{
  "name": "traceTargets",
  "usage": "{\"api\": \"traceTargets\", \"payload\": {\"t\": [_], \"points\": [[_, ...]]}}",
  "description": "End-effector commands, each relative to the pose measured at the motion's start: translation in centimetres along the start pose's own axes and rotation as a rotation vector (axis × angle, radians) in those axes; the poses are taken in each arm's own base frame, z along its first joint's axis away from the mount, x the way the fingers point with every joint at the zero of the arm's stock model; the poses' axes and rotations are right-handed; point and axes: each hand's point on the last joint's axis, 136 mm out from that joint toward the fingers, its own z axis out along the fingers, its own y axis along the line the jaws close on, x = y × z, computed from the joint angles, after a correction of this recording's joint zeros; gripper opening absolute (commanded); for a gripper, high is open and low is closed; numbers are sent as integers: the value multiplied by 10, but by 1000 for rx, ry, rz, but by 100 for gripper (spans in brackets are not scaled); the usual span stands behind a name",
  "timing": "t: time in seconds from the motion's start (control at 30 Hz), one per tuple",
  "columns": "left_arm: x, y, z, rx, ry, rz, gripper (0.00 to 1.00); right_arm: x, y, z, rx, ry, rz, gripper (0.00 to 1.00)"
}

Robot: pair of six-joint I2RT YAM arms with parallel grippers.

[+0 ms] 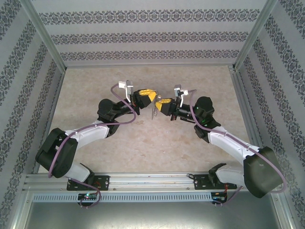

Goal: Put the keys on the keyring

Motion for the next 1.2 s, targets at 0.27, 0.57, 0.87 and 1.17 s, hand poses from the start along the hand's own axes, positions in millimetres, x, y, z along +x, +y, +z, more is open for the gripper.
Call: {"api": "traceTargets", "payload": {"t": [0.27,0.57,0.87,1.17], "points": [[-31,-14,3,71,-85,64,0,-2,22,10,-85,28,-46,0],[-30,-11,4,66,-87,61,0,5,17,10,-69,57,-34,19],[-29,-9,4,61,-85,49,0,-31,-10,-39,102,-83,-33,49],[-23,-6,6,75,-79,1,0,-62,-10,-33,98,-153,-24,49]]}}
